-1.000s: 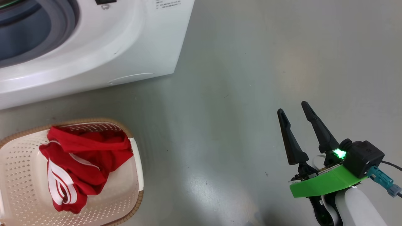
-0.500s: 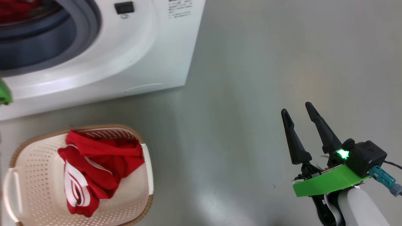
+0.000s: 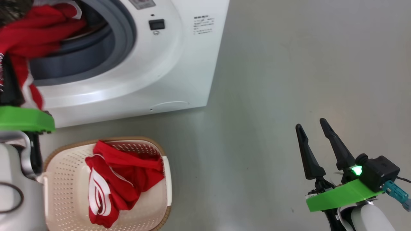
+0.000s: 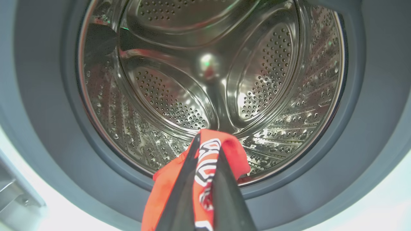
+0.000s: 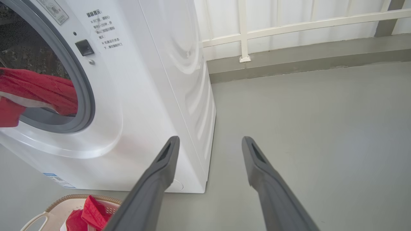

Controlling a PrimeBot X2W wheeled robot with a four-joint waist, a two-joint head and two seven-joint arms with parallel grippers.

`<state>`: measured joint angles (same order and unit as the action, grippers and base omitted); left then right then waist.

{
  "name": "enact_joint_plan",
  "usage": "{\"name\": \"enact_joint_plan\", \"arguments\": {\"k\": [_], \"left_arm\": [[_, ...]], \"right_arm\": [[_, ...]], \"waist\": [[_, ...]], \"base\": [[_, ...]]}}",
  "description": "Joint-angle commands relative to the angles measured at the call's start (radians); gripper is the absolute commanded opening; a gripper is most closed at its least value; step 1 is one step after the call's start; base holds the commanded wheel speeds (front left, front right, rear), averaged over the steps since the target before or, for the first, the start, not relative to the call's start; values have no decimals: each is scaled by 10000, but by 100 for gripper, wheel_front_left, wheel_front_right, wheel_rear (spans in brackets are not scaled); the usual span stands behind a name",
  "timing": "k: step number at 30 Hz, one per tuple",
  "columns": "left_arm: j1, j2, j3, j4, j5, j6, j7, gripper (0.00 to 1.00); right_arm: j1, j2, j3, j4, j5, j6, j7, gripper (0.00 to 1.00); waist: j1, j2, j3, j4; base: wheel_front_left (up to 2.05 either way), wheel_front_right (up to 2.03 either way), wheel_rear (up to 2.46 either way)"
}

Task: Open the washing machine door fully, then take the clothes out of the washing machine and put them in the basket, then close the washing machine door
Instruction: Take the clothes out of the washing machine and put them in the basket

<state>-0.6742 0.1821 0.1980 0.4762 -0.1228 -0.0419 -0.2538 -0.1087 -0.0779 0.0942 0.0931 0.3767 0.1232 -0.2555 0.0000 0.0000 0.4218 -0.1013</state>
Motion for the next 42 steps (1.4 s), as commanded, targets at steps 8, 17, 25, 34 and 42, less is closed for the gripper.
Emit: {"name": "enact_joint_plan", "arguments": {"k": [8,17,25,34,42], "left_arm": [[1108,-451,814,-2067,314,-494,-80,0],[1962,-1051,1157,-4298,338,-759,-80,0],[2483,-1275,1371,-5846,160,-829,-80,0],[3226,-1314,1149,-5177,25,-799,-80,0],[4090,-1317,721,-3968,-227,-494,-80,0]], "right_arm": [[313,-114,-20,-214,20,75,-63,100],[428,-126,-85,-218,19,75,-63,100],[450,-142,-86,-221,30,75,-63,100],[393,-141,50,-195,28,75,-63,100],[356,-150,80,-191,47,75,-63,100]], "waist": [[0,0,-459,408],[0,0,-559,554],[0,0,-544,592],[0,0,-482,508],[0,0,-319,449]], "base": [[0,0,0],[0,0,0],[0,0,0],[0,0,0],[0,0,0]]}}
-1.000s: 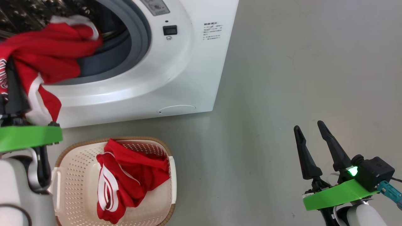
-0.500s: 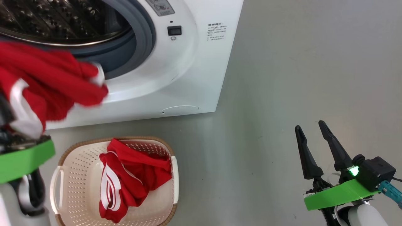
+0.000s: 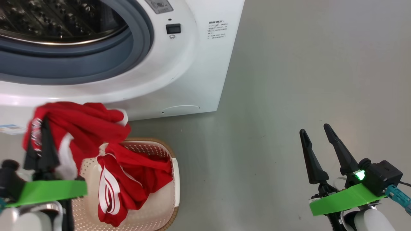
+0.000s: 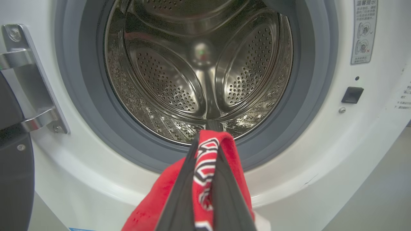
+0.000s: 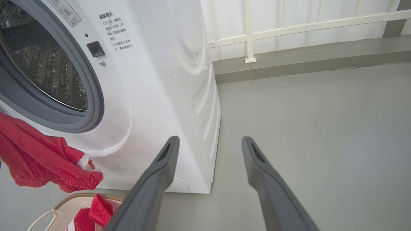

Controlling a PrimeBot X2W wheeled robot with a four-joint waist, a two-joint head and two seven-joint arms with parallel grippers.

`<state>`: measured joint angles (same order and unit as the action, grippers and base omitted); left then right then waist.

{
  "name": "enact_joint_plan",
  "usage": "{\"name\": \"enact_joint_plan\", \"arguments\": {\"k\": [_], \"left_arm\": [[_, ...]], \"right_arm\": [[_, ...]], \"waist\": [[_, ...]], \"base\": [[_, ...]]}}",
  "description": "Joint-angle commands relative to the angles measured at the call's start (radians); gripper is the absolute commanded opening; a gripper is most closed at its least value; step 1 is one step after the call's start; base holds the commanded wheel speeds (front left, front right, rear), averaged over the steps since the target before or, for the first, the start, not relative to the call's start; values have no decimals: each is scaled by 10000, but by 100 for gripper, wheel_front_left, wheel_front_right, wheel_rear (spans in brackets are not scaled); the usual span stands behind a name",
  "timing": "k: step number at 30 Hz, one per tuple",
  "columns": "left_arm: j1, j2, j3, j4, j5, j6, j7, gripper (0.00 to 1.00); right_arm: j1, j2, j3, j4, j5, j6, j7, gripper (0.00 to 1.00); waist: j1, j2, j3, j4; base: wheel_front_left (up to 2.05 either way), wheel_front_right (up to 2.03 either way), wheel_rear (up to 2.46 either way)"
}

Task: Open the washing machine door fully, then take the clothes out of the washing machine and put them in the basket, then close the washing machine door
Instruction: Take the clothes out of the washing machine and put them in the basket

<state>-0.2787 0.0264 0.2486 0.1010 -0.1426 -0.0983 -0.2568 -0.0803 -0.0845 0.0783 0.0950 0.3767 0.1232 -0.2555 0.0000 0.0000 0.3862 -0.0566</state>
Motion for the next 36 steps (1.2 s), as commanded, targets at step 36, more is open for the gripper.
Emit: {"name": "enact_joint_plan", "arguments": {"k": [36], "left_arm": [[-969,239,-1036,6177,-257,70,-49,0]], "right_arm": [[-729,-162,295,-431,-79,75,-63,100]], "waist": [[0,0,1855,-79]], "base": [[0,0,0]]}}
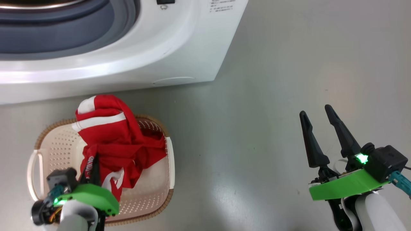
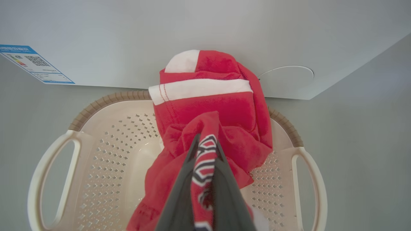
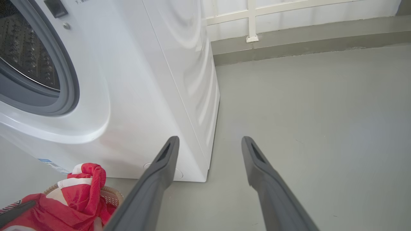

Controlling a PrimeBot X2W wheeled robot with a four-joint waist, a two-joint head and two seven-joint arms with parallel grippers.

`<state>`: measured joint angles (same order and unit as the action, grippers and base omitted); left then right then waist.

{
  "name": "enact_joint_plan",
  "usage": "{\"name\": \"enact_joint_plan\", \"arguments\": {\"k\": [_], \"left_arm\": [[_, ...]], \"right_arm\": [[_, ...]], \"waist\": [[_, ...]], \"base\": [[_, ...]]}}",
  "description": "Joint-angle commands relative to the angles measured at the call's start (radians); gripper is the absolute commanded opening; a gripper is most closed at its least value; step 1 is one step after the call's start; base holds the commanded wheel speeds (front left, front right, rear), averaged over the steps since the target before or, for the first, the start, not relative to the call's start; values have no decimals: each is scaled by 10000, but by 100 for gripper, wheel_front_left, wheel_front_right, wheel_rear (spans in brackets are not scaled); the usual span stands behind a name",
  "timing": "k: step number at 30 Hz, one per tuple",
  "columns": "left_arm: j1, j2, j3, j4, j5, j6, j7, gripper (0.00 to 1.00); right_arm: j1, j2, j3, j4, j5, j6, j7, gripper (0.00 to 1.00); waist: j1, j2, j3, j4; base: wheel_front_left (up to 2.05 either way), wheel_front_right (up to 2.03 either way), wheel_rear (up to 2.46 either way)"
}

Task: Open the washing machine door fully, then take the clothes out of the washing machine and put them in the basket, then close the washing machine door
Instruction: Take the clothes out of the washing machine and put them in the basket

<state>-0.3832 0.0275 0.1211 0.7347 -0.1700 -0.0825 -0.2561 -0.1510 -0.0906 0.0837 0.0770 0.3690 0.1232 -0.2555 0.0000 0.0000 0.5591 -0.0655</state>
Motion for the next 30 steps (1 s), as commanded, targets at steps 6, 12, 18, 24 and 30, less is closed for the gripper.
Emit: {"name": "enact_joint_plan", "arguments": {"k": [6,12,18,24,30], "left_arm": [[-816,227,112,1072,196,-197,-57,0],[-1622,227,88,1988,305,-279,-57,0],[-2074,277,218,2592,360,-352,-57,0],[-2338,310,319,3021,302,-418,-57,34],[-2332,315,351,3082,300,-453,-57,100]], "right_arm": [[-169,-173,227,-337,-56,75,-63,100],[-360,-166,263,-399,-94,75,-63,100],[-433,-167,283,-452,-115,75,-63,100],[-430,-174,278,-455,-136,75,-63,100],[-440,-194,294,-426,-150,75,-63,100]], "waist": [[0,0,616,71],[0,0,1011,30],[0,0,1204,-48],[0,0,1298,-49],[0,0,1222,-4]], "base": [[0,0,0],[0,0,0],[0,0,0],[0,0,0],[0,0,0]]}}
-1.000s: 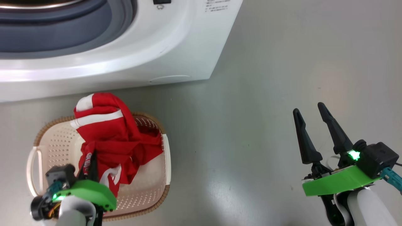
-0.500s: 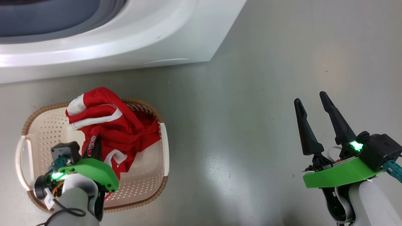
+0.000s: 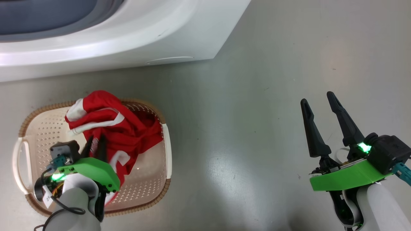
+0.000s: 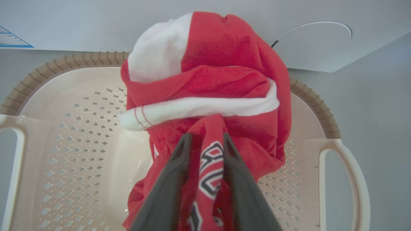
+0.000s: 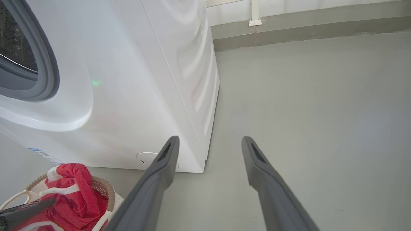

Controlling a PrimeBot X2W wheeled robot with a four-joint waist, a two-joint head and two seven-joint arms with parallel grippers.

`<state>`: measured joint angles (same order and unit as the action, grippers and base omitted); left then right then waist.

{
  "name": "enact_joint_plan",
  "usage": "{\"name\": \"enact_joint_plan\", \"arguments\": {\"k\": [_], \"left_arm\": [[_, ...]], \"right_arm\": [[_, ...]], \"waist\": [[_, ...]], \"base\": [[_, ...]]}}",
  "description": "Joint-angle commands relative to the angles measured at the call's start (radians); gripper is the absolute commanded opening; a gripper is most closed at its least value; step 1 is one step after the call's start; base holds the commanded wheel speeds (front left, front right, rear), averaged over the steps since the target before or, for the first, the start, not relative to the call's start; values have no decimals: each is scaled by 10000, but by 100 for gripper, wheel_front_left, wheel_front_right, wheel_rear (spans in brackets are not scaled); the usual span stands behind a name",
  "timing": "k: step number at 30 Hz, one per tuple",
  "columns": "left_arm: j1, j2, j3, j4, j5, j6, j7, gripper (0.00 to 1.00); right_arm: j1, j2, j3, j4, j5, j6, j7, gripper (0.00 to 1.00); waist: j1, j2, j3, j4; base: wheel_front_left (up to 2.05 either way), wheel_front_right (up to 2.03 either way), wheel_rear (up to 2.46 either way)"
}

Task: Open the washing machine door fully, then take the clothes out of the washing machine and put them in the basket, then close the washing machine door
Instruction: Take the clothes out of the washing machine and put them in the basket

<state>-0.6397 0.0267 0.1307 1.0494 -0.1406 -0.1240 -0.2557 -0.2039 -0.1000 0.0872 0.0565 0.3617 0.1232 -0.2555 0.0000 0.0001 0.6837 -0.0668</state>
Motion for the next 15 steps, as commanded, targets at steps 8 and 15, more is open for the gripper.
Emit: {"name": "enact_joint_plan", "arguments": {"k": [8,15], "left_arm": [[400,308,318,-203,-52,-57,-61,100],[847,284,448,-621,-212,-64,-61,100]], "right_arm": [[140,-154,279,-169,-61,75,-63,100],[280,-169,305,-47,-31,75,-63,100]], "waist": [[0,-1,-251,59],[0,-1,-856,110]], "base": [[0,0,0],[0,0,0]]}}
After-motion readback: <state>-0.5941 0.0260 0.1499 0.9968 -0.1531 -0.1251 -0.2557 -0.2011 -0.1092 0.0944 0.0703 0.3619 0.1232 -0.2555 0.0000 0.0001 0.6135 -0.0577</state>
